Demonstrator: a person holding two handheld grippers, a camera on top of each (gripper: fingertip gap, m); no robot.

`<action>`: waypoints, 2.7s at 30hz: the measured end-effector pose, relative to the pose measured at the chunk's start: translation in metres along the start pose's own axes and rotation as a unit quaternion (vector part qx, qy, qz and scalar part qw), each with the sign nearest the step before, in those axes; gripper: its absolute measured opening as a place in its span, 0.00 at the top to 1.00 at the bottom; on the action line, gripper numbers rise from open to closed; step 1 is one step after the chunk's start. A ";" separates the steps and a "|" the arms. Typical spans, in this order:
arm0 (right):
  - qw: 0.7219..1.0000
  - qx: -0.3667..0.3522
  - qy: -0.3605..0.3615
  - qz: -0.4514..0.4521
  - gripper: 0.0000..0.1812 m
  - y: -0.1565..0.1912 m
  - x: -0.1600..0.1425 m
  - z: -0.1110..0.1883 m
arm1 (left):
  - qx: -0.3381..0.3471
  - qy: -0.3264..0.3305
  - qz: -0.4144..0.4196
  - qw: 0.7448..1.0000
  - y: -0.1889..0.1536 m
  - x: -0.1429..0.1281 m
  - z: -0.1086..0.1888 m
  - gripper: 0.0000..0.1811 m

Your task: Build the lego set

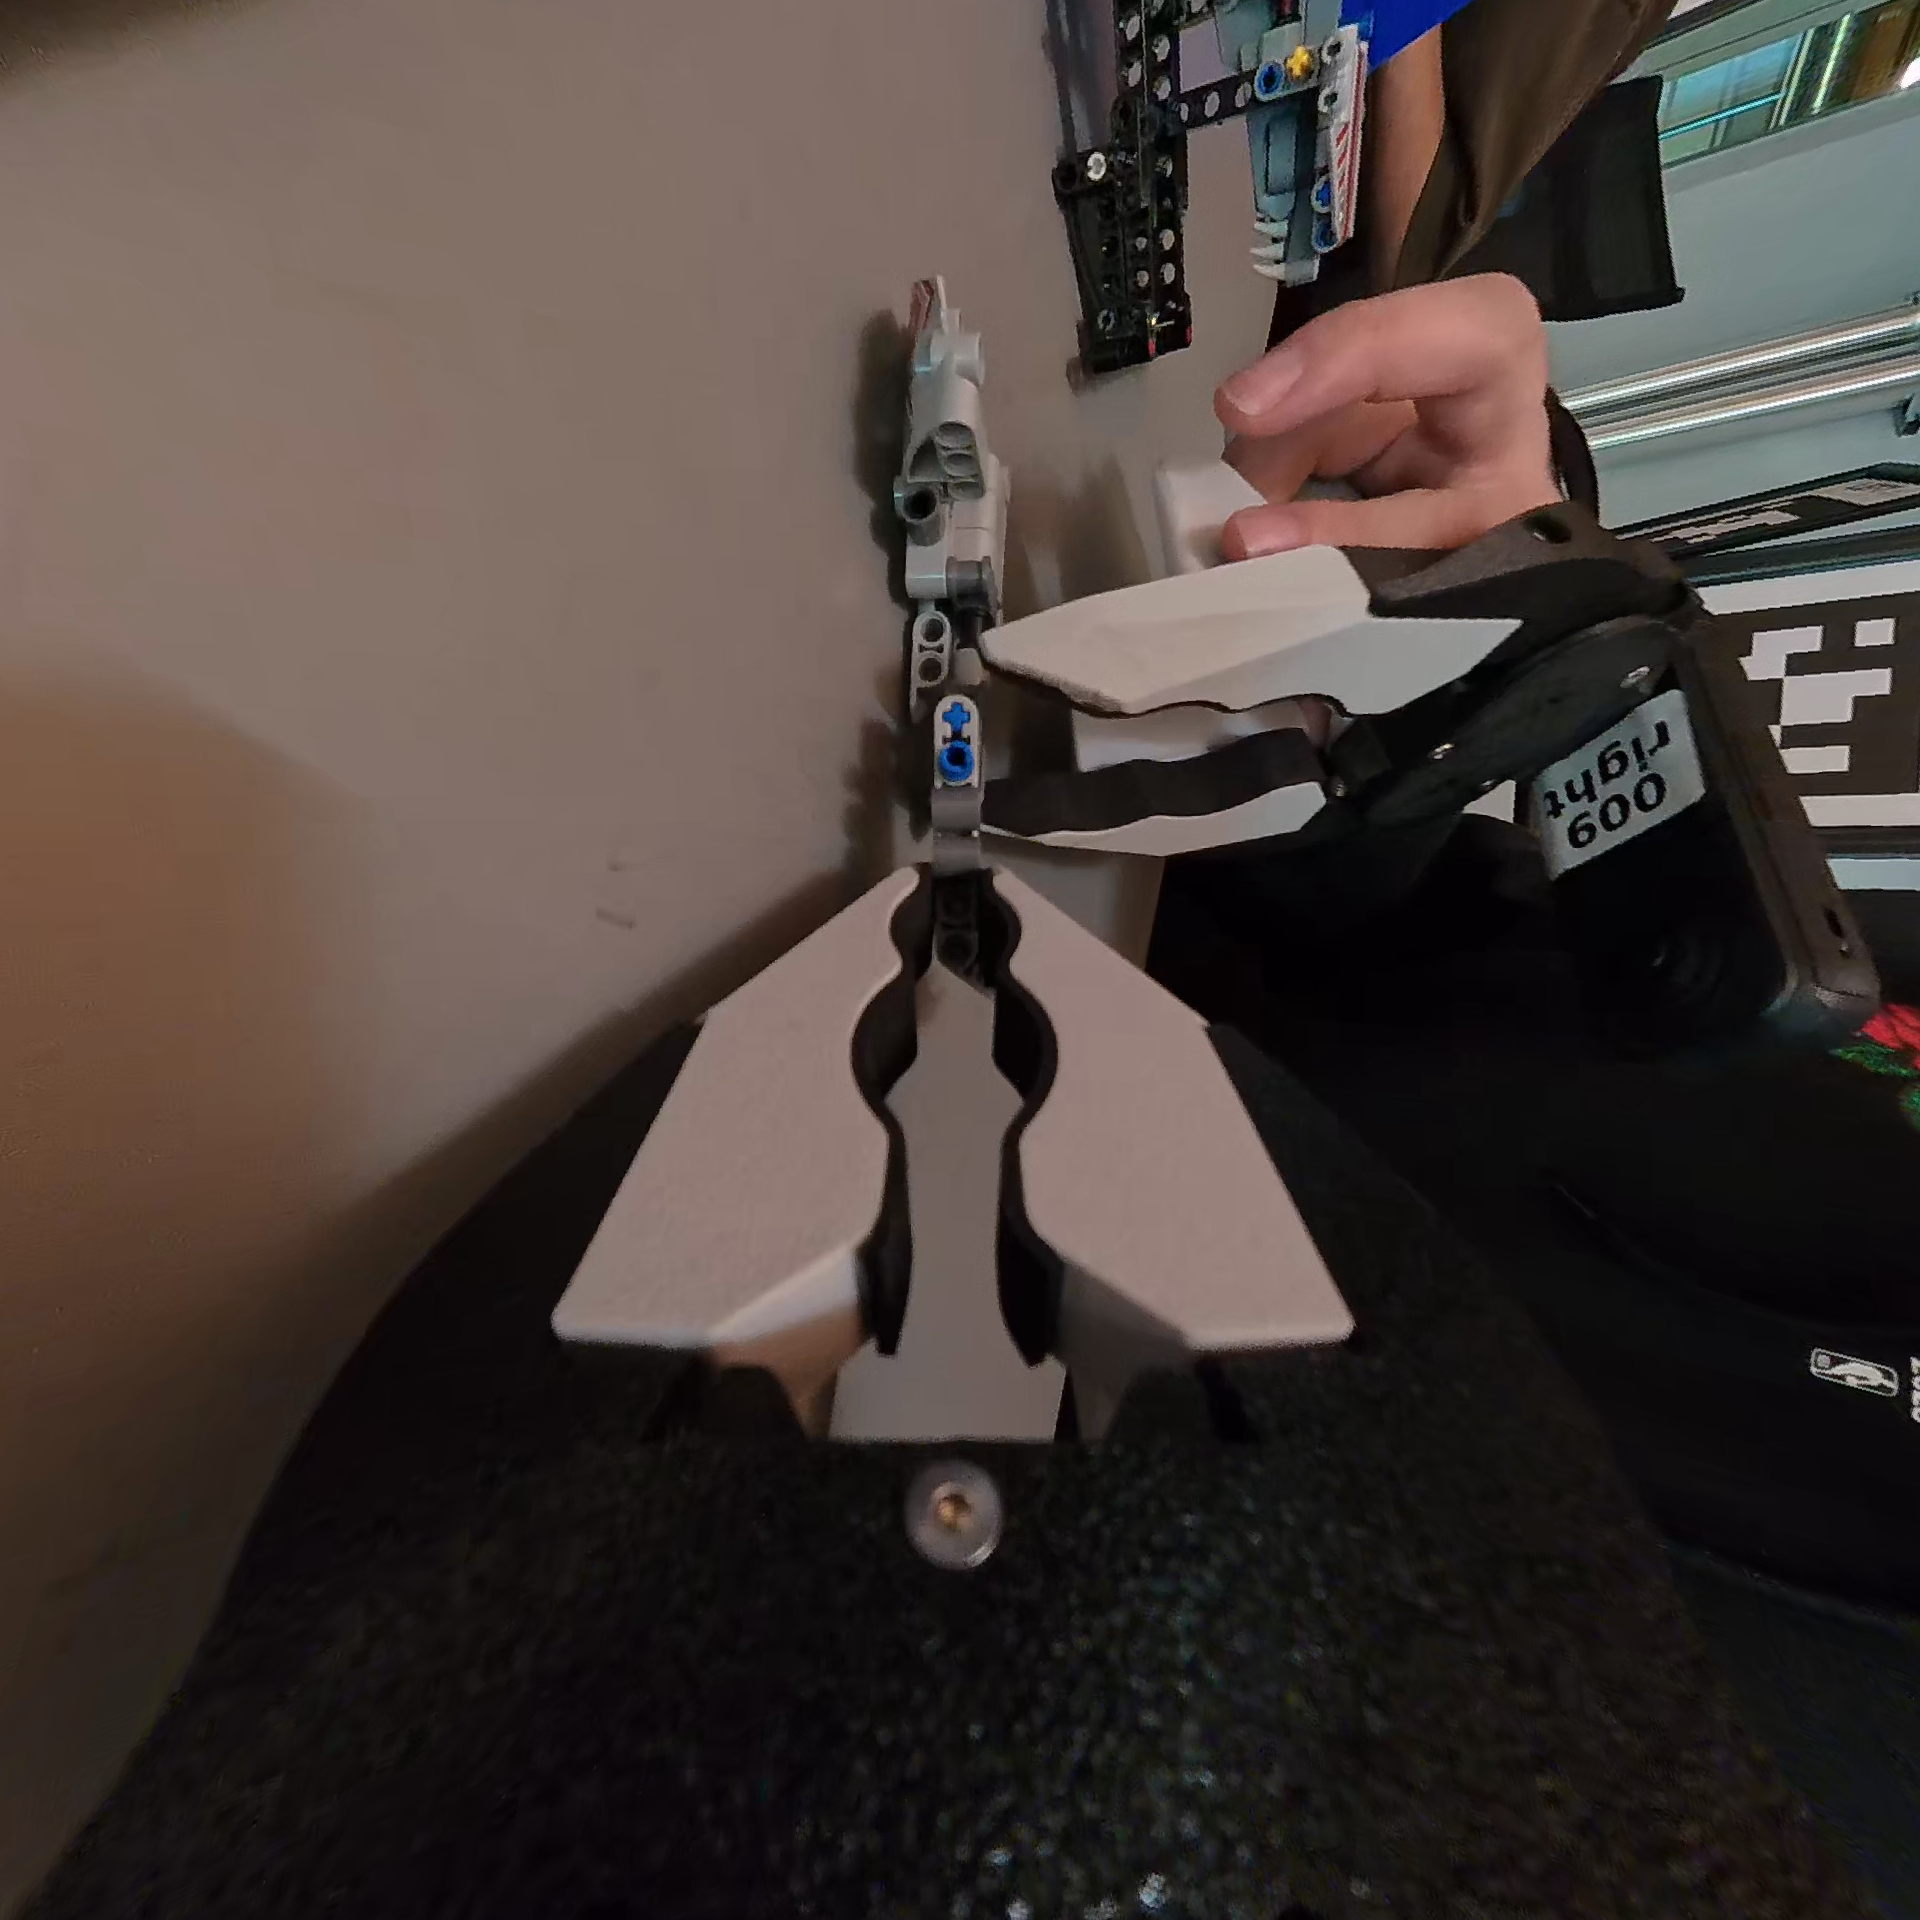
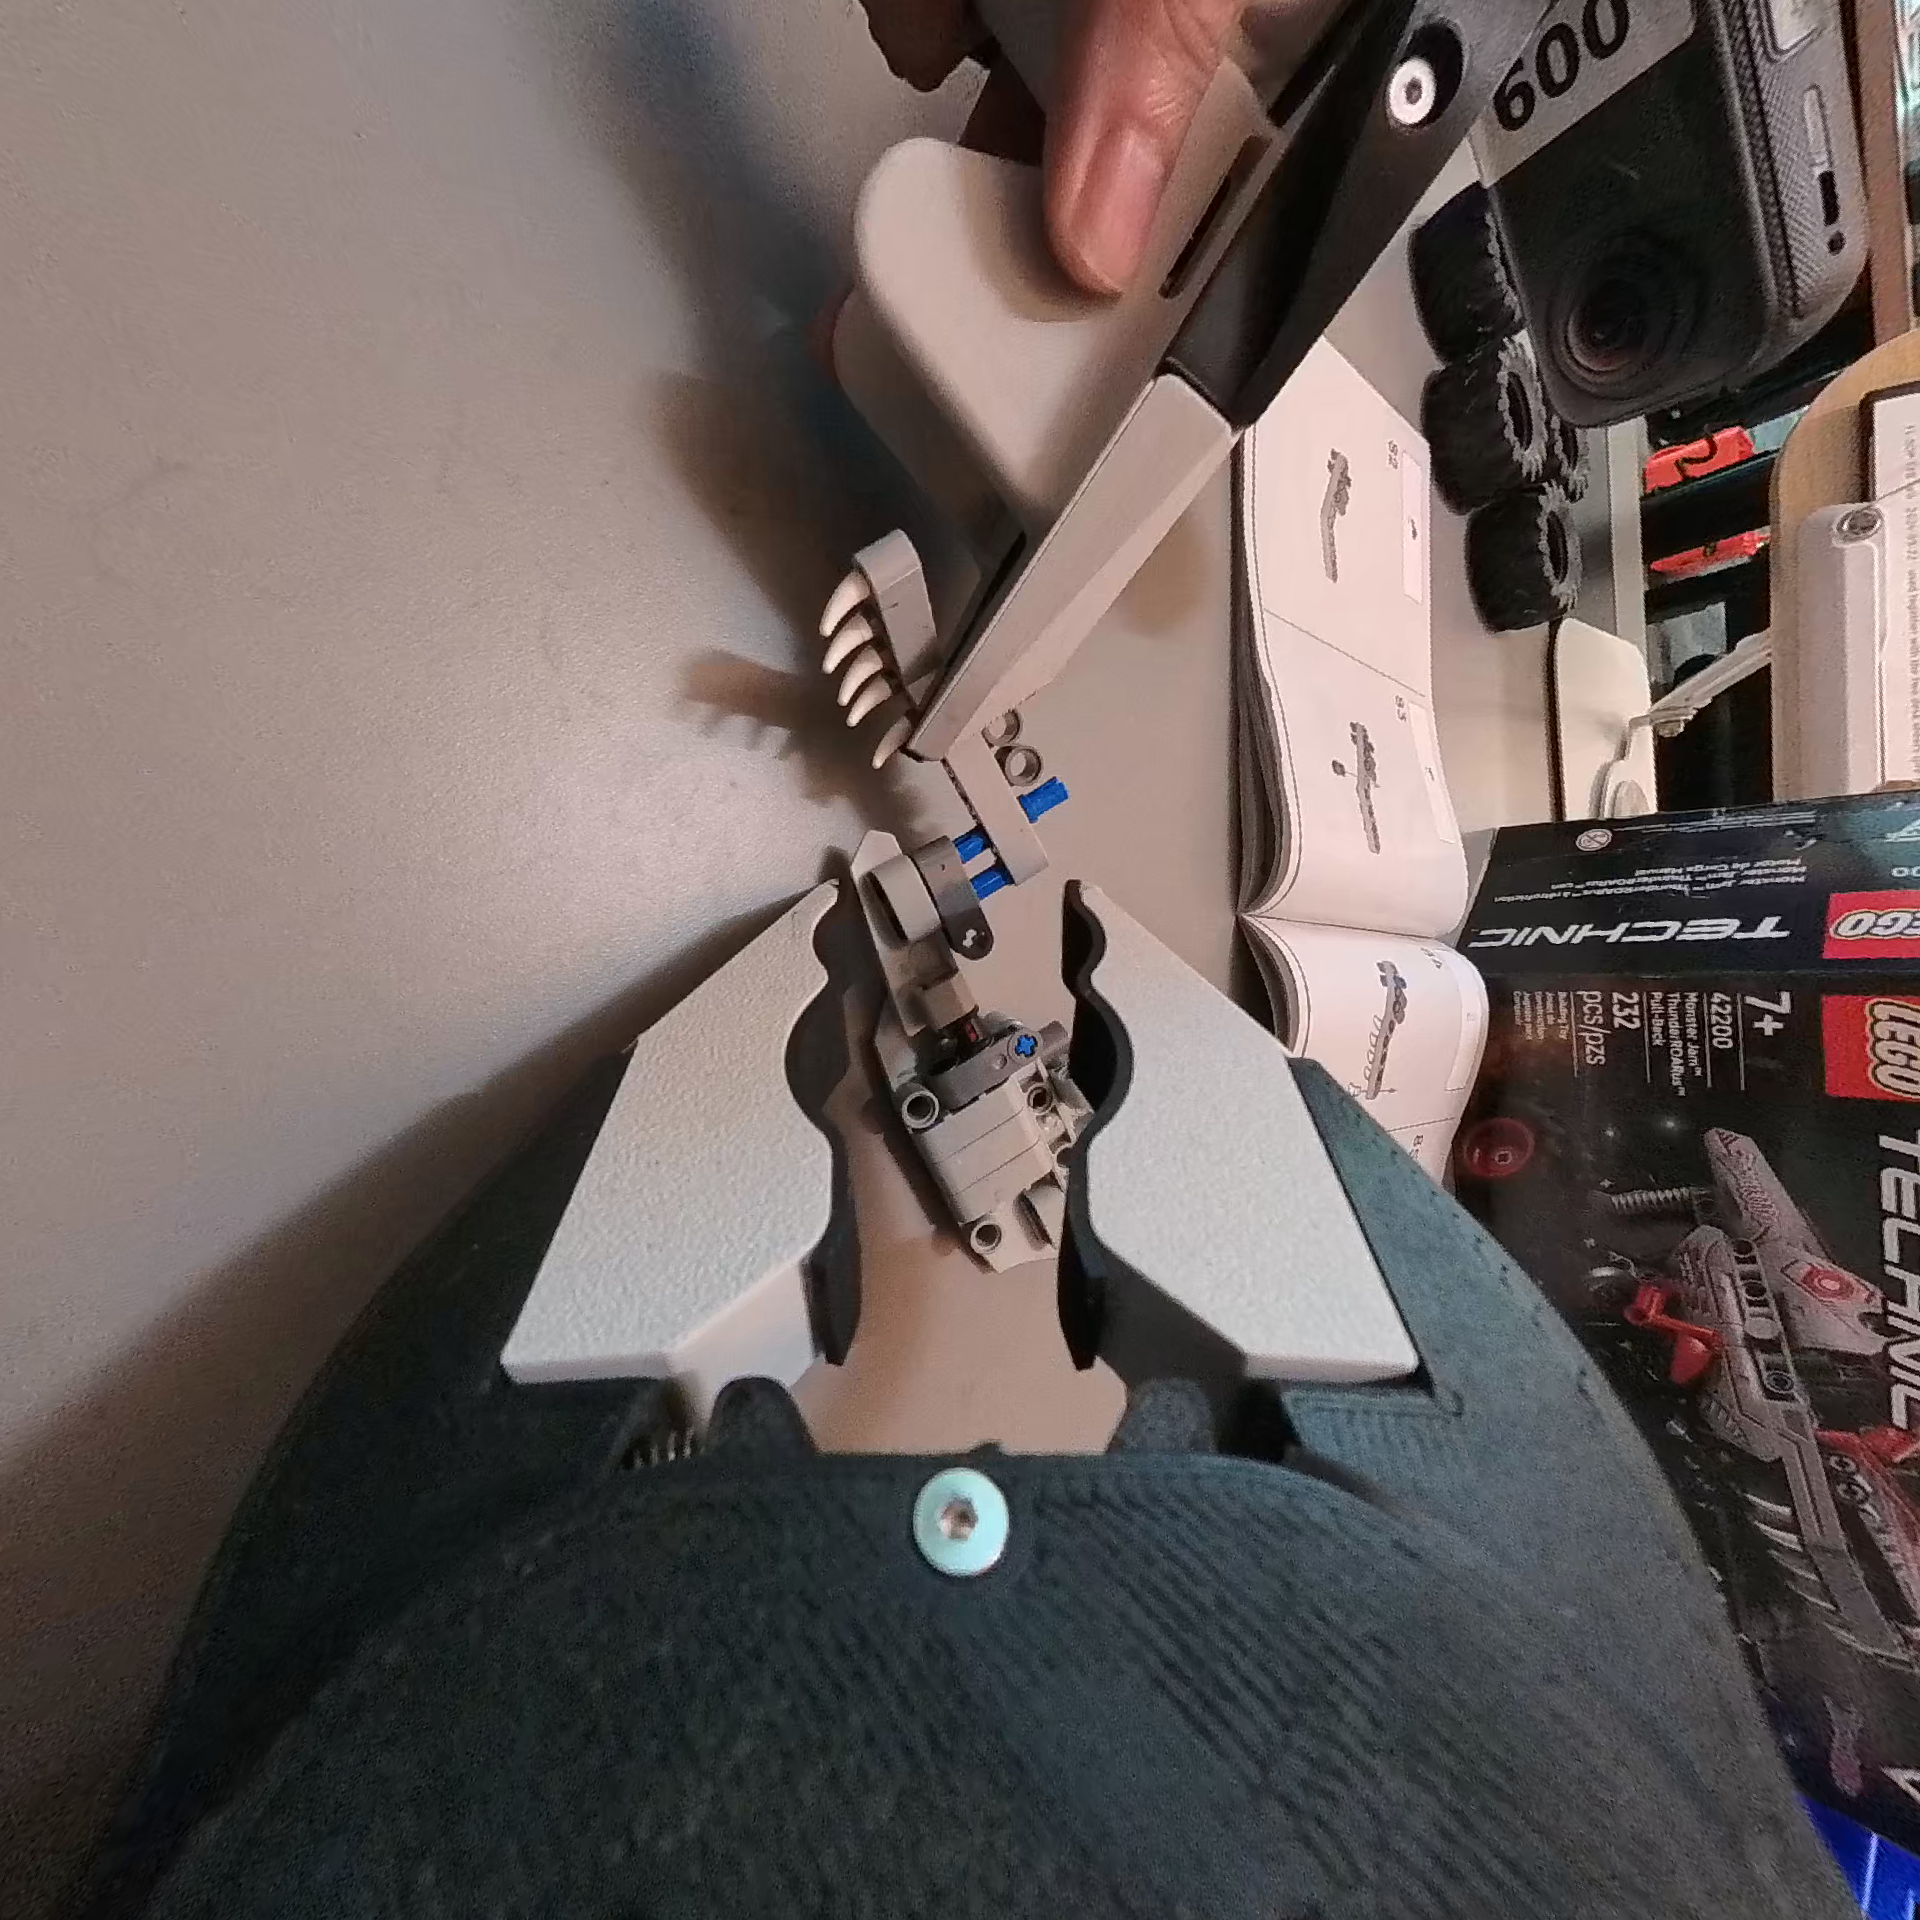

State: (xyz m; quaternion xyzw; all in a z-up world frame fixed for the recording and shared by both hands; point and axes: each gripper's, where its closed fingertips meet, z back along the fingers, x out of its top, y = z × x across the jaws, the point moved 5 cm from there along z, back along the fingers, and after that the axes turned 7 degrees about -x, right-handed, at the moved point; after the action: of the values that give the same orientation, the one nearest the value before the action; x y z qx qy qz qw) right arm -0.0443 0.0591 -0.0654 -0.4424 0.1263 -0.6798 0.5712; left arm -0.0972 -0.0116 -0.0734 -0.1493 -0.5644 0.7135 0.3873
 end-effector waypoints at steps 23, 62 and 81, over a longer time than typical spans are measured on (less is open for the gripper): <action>0.997 0.015 0.029 -0.066 0.69 0.007 -0.014 0.032 | -0.034 -0.023 -0.009 0.999 -0.011 -0.004 -0.008 0.98; 0.973 -0.229 -0.020 0.014 0.92 0.013 -0.004 0.038 | -0.115 -0.048 -0.016 0.992 -0.040 0.001 -0.039 0.88; 0.922 -0.246 -0.153 -0.256 0.97 -0.009 -0.016 0.078 | 0.064 -0.004 -0.443 0.894 -0.043 0.025 -0.002 0.77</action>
State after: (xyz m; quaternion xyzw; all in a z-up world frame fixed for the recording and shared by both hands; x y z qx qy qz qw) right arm 0.0070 0.1016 -0.0217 -0.6849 0.0829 -0.6744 0.2631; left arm -0.0959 0.0101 -0.0287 0.1447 -0.5266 0.5031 0.6698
